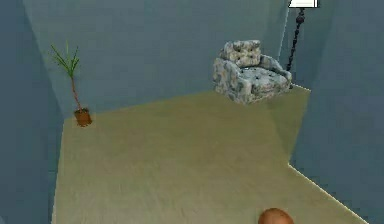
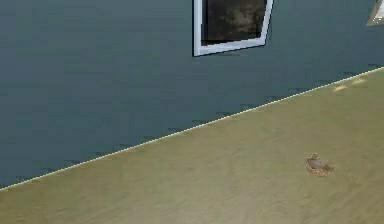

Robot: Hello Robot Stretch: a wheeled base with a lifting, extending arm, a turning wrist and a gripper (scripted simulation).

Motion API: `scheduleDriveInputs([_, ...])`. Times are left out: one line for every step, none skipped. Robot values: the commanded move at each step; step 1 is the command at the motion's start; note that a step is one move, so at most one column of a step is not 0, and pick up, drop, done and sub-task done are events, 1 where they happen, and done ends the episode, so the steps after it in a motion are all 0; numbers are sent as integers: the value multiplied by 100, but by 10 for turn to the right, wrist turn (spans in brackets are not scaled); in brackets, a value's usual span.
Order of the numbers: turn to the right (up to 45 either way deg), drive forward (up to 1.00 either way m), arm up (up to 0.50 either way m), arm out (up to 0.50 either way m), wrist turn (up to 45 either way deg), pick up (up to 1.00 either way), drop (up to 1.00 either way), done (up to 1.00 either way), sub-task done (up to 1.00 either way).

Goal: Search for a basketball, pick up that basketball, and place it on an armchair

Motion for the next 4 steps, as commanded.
scheduleDriveInputs([120,0,0,0,0,0,0,0,0])
scheduleDriveInputs([0,20,0,0,0,0,0,0,0])
scheduleDriveInputs([-450,0,0,0,0,0,0,0,0])
scheduleDriveInputs([-180,0,0,0,0,0,0,0,0])
